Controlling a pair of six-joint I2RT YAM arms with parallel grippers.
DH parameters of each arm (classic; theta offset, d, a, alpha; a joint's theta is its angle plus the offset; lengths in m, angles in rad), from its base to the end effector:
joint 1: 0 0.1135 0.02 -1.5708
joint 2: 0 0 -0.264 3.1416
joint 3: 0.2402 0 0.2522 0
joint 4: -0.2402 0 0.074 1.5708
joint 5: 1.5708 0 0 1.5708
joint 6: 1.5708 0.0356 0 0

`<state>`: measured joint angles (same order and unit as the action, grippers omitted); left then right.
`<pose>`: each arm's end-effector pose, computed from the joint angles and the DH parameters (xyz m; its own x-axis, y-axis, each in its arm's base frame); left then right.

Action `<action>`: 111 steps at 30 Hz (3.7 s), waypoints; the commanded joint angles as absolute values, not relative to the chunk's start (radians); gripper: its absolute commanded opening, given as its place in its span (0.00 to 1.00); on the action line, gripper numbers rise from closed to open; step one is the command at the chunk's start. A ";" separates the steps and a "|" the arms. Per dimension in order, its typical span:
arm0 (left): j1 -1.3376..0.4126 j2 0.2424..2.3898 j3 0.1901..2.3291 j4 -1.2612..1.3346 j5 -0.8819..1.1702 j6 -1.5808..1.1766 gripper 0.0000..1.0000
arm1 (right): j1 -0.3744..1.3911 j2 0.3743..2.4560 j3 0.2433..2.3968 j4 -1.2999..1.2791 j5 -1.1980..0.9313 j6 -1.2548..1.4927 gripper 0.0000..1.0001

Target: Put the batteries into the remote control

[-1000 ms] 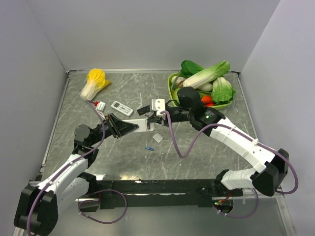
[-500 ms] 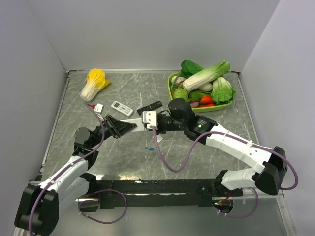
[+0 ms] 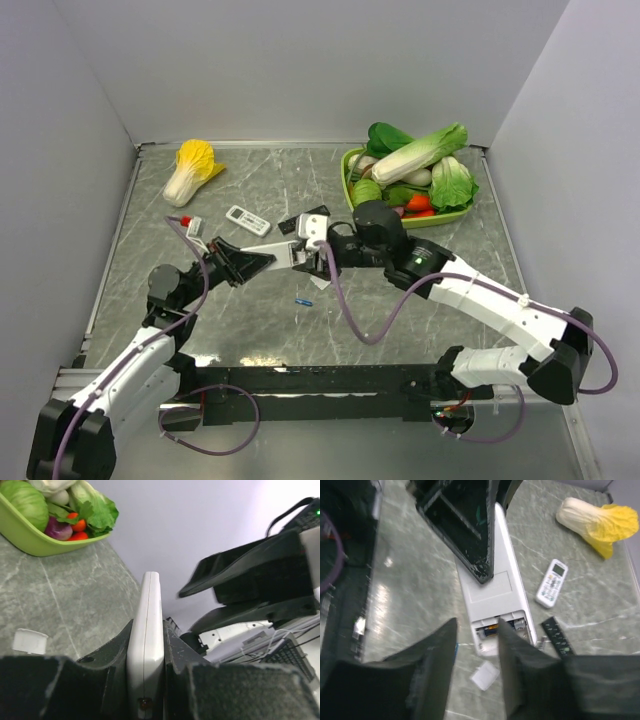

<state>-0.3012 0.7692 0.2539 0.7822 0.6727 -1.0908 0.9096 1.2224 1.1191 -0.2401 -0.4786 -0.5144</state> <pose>0.1570 -0.0720 0.2555 -0.5986 -0.5405 -0.5912 0.5956 0.1932 -0.7797 0.1585 0.2304 0.3605 0.2957 -0.3311 -0.8961 -0.9435 0.0458 -0.3283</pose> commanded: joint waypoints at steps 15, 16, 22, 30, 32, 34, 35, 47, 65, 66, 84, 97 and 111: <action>-0.247 0.489 0.170 0.215 0.325 -0.980 0.01 | 0.643 1.317 1.181 -0.268 -0.585 0.048 1.00; -0.247 0.468 0.158 0.203 0.325 -0.995 0.01 | 0.641 1.363 1.202 -0.284 -0.566 0.048 1.00; -0.245 0.379 0.153 0.115 0.321 -1.009 0.01 | 0.643 1.581 1.336 -0.445 -0.359 0.057 0.98; -0.245 0.316 0.189 -0.034 0.311 -1.000 0.01 | 0.643 1.830 1.515 -0.555 -0.181 0.089 0.83; -0.245 0.316 0.205 -0.052 0.310 -0.994 0.01 | 0.643 1.874 1.529 -0.540 -0.173 0.083 0.77; -0.245 0.319 0.222 -0.078 0.308 -0.982 0.01 | 0.643 1.914 1.545 -0.522 -0.169 0.074 0.66; -0.244 0.321 0.227 -0.084 0.310 -0.980 0.01 | 0.643 1.930 1.555 -0.525 -0.158 0.069 0.61; -0.244 0.330 0.252 -0.109 0.311 -0.956 0.01 | 0.646 2.083 1.646 -0.575 -0.166 0.060 0.30; -0.244 0.362 0.247 -0.049 0.344 -0.945 0.01 | 0.646 2.164 1.651 -0.564 -0.126 0.094 0.24; -0.244 0.362 0.250 -0.049 0.344 -0.945 0.01 | 0.646 2.167 1.651 -0.565 -0.118 0.091 0.24; -0.244 0.405 0.166 0.277 0.419 -1.020 0.02 | 0.649 1.853 1.419 -0.525 -0.103 0.072 0.00; -0.247 0.633 0.120 0.714 0.514 -1.106 0.01 | 0.704 1.487 1.350 -0.541 -0.350 0.244 0.00; -0.259 0.693 0.112 0.836 0.508 -1.175 0.01 | 0.804 1.492 1.426 -0.634 -0.394 0.396 0.00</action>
